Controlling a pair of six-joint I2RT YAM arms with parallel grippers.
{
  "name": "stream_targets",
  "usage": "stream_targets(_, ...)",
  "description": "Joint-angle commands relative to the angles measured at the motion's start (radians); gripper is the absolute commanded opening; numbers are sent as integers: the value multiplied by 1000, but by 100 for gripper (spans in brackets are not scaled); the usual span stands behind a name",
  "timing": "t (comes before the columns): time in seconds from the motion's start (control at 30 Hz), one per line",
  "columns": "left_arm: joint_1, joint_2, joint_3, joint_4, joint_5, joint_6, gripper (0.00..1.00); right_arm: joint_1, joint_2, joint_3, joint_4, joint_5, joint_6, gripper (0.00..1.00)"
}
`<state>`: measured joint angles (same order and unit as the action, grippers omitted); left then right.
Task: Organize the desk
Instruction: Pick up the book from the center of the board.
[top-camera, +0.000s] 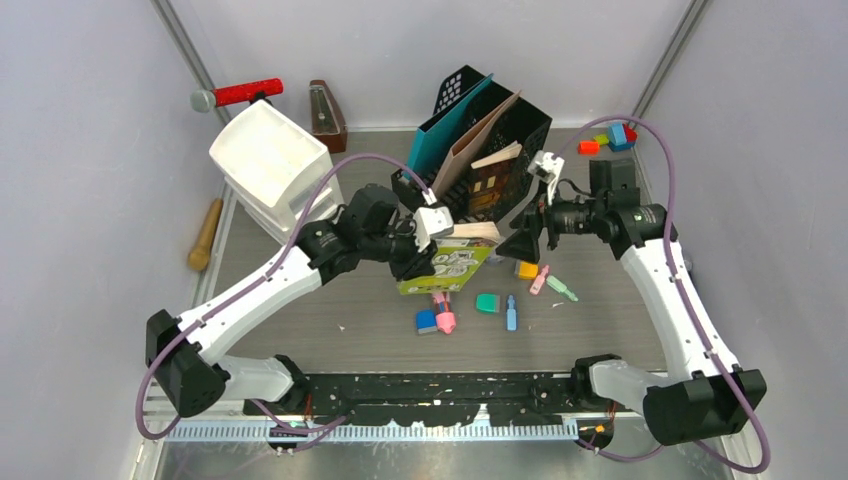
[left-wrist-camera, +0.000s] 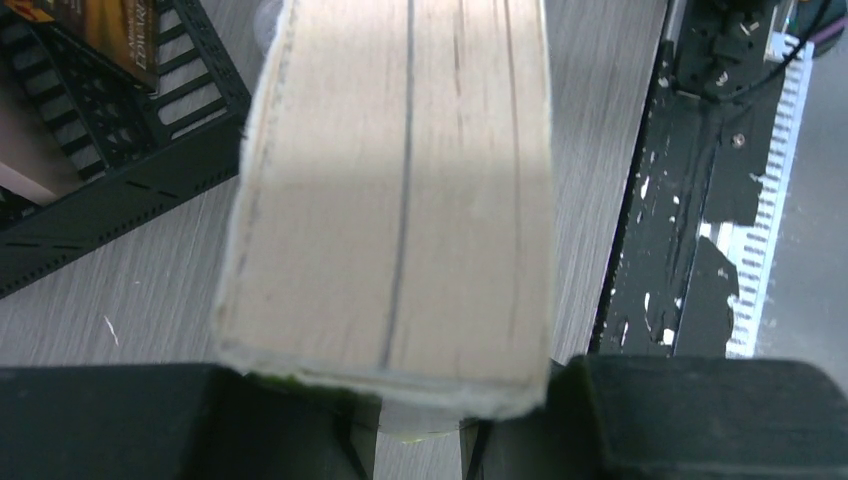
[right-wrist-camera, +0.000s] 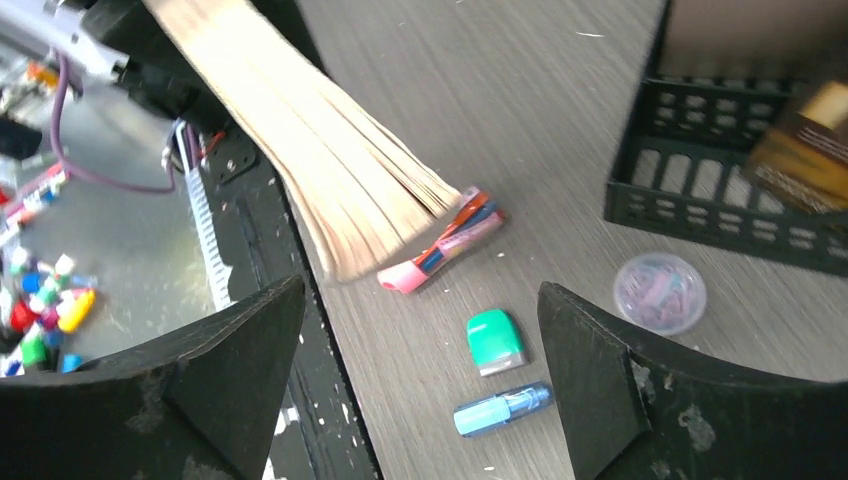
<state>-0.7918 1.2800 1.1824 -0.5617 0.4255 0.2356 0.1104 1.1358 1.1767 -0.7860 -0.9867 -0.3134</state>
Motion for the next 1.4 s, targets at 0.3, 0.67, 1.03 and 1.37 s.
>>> stream_targets(0.3,0,-7,59,-124,189,162,0,318,32,127,-177,205,-283,93)
stream_targets(0.67,0,14,77,-152,250,166,0,431,157,144,-153,165,-250,49)
stream_targets(1.03,31,-34,25,-87,238,144,19,368,68,68,-53,137,-159,1)
stream_targets(1.37,167,-110,-36,39,224,6,100,205,-64,14,-9,-3,-112,0)
